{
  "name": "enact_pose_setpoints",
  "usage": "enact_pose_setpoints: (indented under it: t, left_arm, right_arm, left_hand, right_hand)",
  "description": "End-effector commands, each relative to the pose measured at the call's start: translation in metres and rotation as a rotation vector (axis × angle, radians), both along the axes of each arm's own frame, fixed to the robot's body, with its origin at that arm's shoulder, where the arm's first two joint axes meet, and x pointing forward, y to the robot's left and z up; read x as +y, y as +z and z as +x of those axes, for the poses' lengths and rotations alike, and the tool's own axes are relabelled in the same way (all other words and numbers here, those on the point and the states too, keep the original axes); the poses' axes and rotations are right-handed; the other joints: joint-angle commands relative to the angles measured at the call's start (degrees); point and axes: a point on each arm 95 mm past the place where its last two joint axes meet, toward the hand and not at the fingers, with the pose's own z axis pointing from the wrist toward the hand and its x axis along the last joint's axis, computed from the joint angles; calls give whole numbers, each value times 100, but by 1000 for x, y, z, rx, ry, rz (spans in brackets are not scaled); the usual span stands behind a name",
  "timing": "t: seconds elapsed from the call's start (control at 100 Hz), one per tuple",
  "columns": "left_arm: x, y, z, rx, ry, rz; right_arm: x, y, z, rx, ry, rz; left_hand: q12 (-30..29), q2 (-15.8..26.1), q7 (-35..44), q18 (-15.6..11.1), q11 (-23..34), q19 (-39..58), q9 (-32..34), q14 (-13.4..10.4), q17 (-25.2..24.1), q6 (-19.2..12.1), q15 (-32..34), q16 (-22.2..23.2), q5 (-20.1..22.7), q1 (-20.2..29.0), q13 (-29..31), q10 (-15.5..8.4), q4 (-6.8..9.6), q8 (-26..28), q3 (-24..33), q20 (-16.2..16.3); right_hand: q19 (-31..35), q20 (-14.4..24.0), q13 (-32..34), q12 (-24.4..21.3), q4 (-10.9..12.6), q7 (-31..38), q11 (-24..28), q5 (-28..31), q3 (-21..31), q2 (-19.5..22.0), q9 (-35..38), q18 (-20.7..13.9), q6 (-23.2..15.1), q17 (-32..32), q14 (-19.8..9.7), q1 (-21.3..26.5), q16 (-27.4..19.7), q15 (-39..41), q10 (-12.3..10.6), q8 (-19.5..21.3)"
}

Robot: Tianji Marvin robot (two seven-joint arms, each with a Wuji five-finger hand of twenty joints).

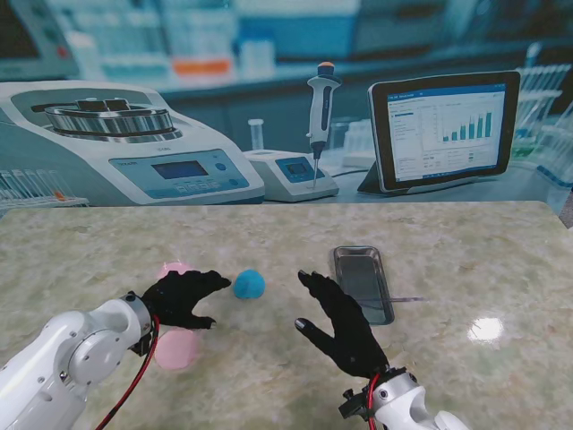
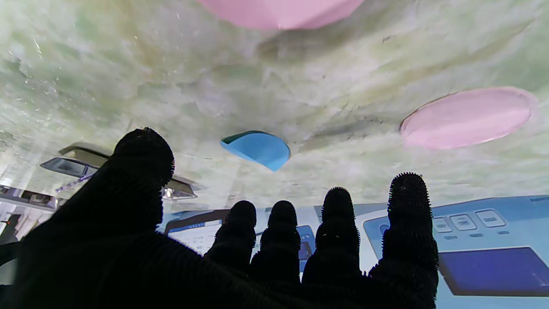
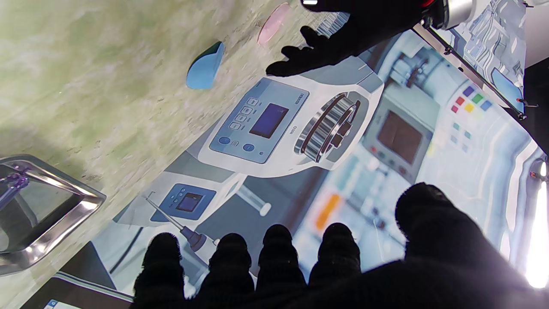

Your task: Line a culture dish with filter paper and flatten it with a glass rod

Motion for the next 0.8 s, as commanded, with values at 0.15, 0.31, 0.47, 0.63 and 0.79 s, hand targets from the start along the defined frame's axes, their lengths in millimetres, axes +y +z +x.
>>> enact_pose_setpoints:
  t: [0.15, 0.31, 0.47, 0.63, 0.79]
  left_arm:
    - [-15, 1, 22, -10, -5, 9]
    - [-24, -2, 38, -15, -3, 28]
    - [-32, -6, 52, -15, 14, 41]
    - [-40, -8, 63, -1, 29, 55]
    - [-45, -13, 69, 13, 27, 71]
  right_arm:
    - [0, 1, -3, 5, -9, 13]
    - [-1, 1, -3, 4, -13, 15]
    - [-1, 1, -2, 4, -15, 16]
    - [-2, 1, -2, 8, -15, 16]
    - [-2, 1, -3, 9, -16, 15]
  left_hand:
    - [14, 132, 895, -31, 200, -138, 7, -47, -87, -292, 2, 112, 97, -31, 51, 1, 130, 92, 11, 276]
    - [-47, 143, 1365, -30, 272, -168, 28, -45, -95, -324, 4, 110, 79, -56, 54, 21, 123, 107, 31, 273]
    - [-122, 308, 1647, -32, 276, -220, 27, -37, -123, -227, -12, 104, 14, -75, 32, 32, 121, 90, -335, 262]
    - [-173, 113, 1267, -69, 102, -325, -41, -38, -195, -170, -64, 96, 35, -236, -40, 12, 84, -163, -576, 242]
    - [-145, -146, 772, -122, -152, -452, -131, -90, -260, -336, -222, 56, 63, -922, -155, -40, -89, -437, 253, 286]
  right_hand:
    - [-18, 125, -93, 28, -73, 7, -7, 68, -21, 33, -146, 4, -162, -71, -65, 98, 57, -133, -214, 84]
    - [-14, 127, -93, 27, -73, 8, -4, 67, -20, 31, -146, -3, -157, -69, -63, 105, 57, -133, -208, 90]
    - [-10, 130, -92, 26, -73, 8, -3, 67, -23, 32, -146, -8, -153, -68, -65, 103, 57, -133, -214, 94]
    - [-7, 132, -93, 25, -74, 8, 0, 66, -26, 29, -146, -8, -161, -69, -68, 102, 58, -133, -218, 99]
    - [-5, 132, -93, 24, -73, 8, -2, 66, -26, 34, -150, -9, -157, -70, -59, 103, 58, -133, -217, 103]
